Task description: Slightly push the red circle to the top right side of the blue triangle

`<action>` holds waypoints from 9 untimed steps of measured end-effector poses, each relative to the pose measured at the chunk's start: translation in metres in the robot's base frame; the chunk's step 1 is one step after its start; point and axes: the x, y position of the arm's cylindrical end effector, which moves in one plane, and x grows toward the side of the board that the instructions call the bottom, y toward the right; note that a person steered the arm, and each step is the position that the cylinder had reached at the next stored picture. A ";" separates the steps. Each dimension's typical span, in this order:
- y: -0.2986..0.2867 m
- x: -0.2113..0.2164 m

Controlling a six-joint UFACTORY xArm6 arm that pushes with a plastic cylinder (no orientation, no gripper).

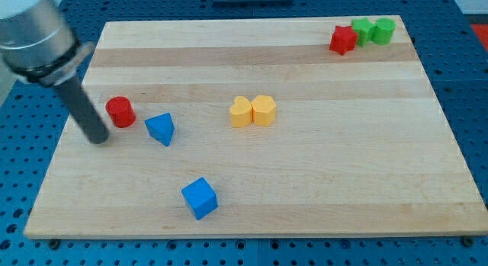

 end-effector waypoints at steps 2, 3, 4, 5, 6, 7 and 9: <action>0.141 -0.091; 0.191 -0.118; 0.178 -0.103; 0.136 -0.098; 0.090 -0.098; 0.048 -0.101; -0.038 -0.108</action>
